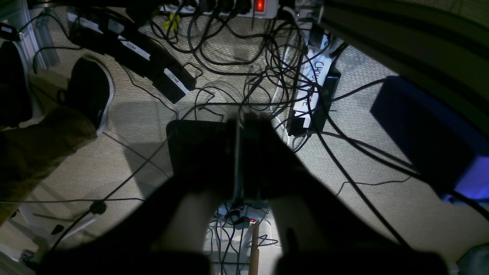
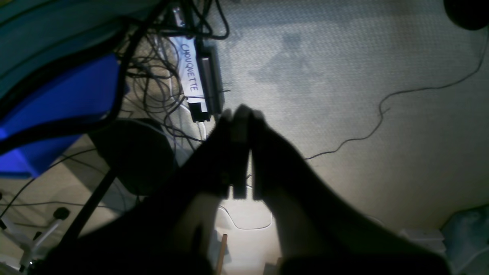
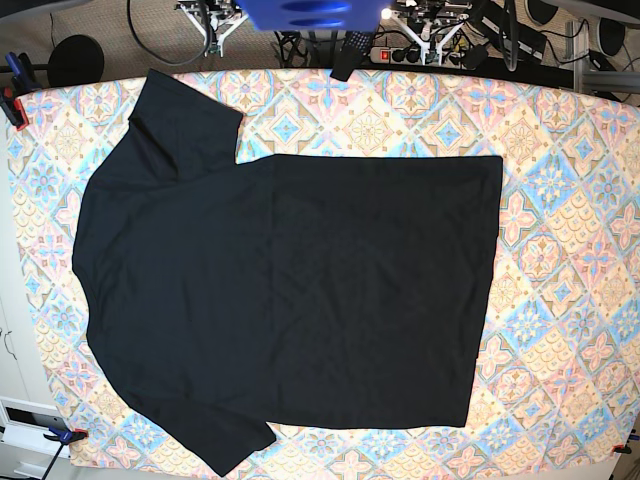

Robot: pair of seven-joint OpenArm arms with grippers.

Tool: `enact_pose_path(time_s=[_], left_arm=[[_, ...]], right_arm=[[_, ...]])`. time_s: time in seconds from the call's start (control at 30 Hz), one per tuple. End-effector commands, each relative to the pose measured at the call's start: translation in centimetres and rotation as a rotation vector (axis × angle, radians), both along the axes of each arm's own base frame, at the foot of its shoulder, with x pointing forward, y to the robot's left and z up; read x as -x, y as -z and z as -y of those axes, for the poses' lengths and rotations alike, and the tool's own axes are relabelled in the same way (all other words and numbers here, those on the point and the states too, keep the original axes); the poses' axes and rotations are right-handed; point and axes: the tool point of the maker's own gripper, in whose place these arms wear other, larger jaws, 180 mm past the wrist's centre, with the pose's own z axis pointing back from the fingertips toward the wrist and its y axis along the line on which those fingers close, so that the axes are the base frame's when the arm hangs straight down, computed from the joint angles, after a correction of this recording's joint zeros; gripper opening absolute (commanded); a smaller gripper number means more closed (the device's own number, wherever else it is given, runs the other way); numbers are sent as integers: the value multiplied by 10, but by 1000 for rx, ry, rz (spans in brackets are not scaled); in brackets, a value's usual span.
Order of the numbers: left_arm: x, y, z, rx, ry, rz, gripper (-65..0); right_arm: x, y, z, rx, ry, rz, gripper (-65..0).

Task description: Fold the T-shirt properly

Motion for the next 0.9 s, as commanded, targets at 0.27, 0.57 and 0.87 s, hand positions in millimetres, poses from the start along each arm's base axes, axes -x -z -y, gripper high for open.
enact_pose_path(time_s=[0.27, 0.57, 0.87], left_arm=[[3, 0, -1, -3, -1, -2, -643], [4, 0, -2, -5, 0, -3, -643], [21, -2, -2, -4, 8, -27, -643]], right_arm=[[5, 0, 2, 6, 0, -8, -648], [5, 0, 2, 6, 0, -8, -648], [5, 0, 3, 7, 0, -8, -648]])
